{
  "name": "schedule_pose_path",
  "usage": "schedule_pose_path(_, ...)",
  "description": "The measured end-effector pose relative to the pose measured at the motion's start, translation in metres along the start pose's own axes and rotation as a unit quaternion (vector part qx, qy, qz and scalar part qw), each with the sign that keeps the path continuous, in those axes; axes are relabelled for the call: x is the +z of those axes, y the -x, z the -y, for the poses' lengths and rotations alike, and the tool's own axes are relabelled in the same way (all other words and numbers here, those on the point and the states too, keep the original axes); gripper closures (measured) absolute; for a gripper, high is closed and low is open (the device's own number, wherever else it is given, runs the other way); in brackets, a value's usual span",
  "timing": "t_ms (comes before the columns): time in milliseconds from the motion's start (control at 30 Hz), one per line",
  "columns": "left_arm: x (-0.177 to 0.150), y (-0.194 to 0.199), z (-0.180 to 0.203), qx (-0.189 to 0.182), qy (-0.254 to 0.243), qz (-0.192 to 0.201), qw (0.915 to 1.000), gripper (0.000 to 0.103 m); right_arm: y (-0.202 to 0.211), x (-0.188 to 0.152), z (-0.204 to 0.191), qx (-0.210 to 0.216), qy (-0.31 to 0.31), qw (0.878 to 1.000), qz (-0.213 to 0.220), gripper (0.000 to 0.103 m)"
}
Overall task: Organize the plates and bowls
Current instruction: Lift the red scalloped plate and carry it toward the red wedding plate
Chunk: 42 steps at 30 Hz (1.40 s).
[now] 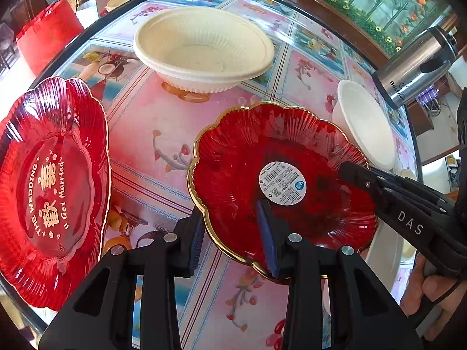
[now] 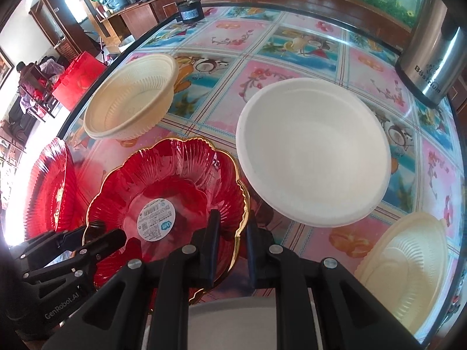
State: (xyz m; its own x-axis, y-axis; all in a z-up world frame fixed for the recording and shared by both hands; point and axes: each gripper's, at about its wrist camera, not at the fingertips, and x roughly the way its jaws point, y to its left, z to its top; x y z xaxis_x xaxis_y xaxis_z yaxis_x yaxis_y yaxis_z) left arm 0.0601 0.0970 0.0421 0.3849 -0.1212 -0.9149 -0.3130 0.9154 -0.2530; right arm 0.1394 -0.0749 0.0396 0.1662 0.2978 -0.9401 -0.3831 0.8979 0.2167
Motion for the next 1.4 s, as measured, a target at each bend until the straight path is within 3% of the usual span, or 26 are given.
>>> schedule_pose_path(300,-0.004,0.007,0.001,-0.008,-0.004,0.002,1.0000,0.068,0.005,0.001,-0.006,-0.007,0.009,1.000,0.004,0.090)
schedule_pose_path(767,0.002,0.036,0.001,-0.014,-0.004,0.044,0.9989,0.071,0.027,0.008,-0.008,-0.005,0.006,0.999,0.048,0.091)
schedule_pose_path(1400,0.000,0.086,-0.039,0.019,0.024,0.106,0.9939,0.071,0.033,0.020,-0.048,0.059,0.032,0.995,0.072,0.090)
